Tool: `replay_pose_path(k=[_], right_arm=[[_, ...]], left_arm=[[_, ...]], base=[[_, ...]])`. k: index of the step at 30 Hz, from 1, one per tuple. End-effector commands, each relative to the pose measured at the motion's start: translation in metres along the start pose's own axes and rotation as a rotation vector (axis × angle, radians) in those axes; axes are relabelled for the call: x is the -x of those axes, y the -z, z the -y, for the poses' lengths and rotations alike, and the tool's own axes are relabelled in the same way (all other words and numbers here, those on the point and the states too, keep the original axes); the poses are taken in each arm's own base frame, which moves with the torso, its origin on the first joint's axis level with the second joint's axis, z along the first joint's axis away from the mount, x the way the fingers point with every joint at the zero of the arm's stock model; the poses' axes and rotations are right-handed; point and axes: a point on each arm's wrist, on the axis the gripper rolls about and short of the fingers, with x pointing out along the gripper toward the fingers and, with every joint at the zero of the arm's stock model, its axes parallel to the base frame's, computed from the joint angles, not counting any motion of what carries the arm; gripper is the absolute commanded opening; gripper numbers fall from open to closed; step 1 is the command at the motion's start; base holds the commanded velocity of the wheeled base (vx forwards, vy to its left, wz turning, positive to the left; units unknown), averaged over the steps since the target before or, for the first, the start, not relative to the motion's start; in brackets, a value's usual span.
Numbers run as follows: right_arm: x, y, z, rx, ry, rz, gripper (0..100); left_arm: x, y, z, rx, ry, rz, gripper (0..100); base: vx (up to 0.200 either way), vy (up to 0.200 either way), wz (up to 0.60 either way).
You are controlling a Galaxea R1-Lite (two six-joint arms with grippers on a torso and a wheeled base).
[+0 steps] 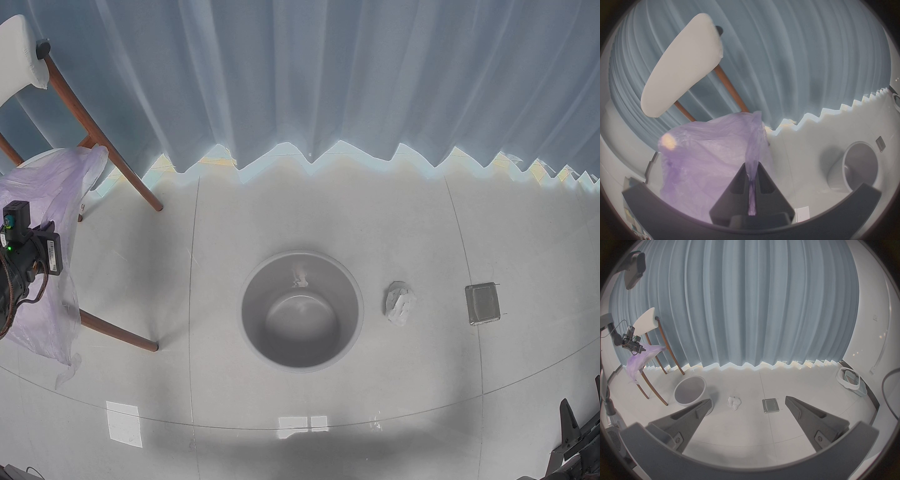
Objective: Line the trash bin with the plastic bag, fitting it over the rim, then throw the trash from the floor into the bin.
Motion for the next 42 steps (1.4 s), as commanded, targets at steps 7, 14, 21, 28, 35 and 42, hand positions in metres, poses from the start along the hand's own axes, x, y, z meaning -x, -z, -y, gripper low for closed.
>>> replay_pose_path(k=[7,14,21,28,35,42], right_arm=[[0.000,0.005,0.000,0.001,0.000,0.001,100],[0.000,0.005,0.000,0.000,0.000,0.001,100],[0.000,0.005,0.000,0.001,0.000,0.001,100],[0.000,0.005,0.000,0.001,0.000,0.001,100],[0.000,0.005,0.000,0.001,0.000,0.001,100],[0.000,0.005,0.000,0.001,0.000,0.001,100]], left_arm=[[0.001,0.007,-0.012,-0.017,-0.046,-0.026,0],[-0.002,0.007,-0.015,-0.102,-0.065,-0.030,100],[-0.007,0.011,-0.009,-0.255,-0.030,-0.052,100],[-0.028,0.027,0.008,-0.367,0.075,-0.107,100],[-0.038,0.039,0.017,-0.440,0.120,-0.153,100],[-0.043,0.046,0.018,-0.501,0.118,-0.180,100]], base=[[0.000,0.000,0.00],[0.000,0.000,0.00],[0.000,0.000,0.00],[0.000,0.000,0.00],[0.000,0.000,0.00],[0.000,0.000,0.00]])
